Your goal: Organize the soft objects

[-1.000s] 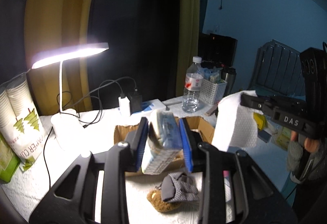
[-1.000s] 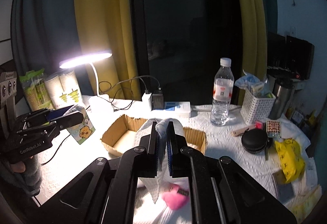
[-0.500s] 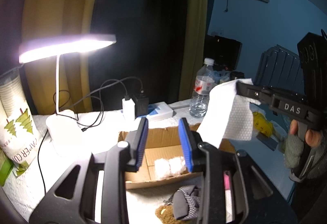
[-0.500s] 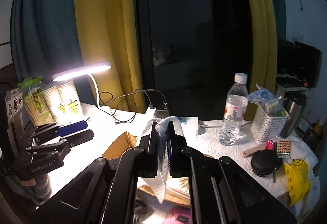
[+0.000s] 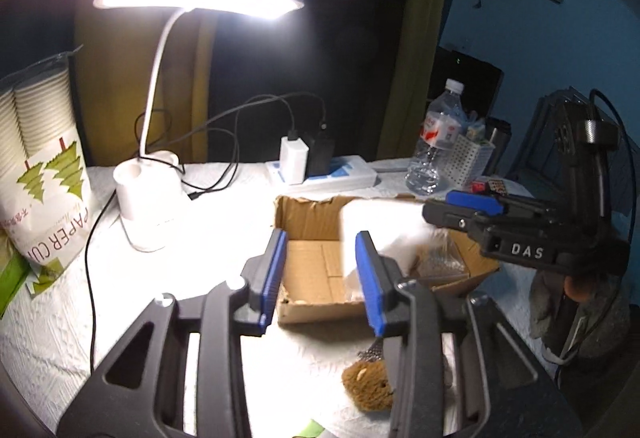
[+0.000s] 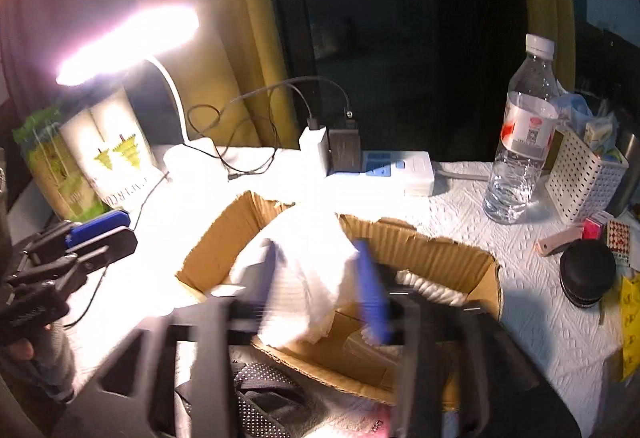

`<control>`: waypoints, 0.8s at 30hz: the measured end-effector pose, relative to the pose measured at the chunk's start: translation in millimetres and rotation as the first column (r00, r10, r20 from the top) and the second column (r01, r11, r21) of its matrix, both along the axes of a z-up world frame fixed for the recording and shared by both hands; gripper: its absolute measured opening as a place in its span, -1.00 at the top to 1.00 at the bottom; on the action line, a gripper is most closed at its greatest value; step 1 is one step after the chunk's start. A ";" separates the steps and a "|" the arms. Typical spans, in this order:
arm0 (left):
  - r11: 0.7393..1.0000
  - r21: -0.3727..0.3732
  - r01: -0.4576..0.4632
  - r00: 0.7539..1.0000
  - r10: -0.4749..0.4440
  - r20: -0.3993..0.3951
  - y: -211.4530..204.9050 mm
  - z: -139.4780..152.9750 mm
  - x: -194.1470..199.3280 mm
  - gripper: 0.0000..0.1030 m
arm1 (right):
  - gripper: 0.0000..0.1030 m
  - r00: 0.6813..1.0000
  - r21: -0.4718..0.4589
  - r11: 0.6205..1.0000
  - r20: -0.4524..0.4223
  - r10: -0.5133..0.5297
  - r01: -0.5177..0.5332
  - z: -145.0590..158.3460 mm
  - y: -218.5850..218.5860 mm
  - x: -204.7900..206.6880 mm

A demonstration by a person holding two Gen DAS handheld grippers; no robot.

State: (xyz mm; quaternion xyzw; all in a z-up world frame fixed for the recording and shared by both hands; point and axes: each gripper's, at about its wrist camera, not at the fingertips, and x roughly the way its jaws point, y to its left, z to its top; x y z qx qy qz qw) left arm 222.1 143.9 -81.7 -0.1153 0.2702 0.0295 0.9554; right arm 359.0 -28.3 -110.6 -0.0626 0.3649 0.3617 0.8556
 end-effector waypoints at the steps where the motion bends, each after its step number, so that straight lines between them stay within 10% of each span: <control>1: 1.000 0.002 0.001 1.000 -0.001 0.000 -0.9 -0.1 -1.9 0.20 | -0.04 1.000 -0.002 1.000 0.003 -0.002 0.002 1.2 0.2 -2.4; 4: 1.000 -0.006 0.008 1.000 -0.008 0.001 -2.5 -1.0 -8.0 -0.23 | -0.04 1.000 -0.010 1.000 0.018 -0.015 0.015 5.7 -0.5 -9.2; 24: 1.000 0.007 0.019 0.996 -0.019 -0.087 -30.1 -37.8 -74.6 -0.67 | -0.05 0.997 -0.016 0.998 0.052 -0.061 0.062 15.9 -28.2 -79.7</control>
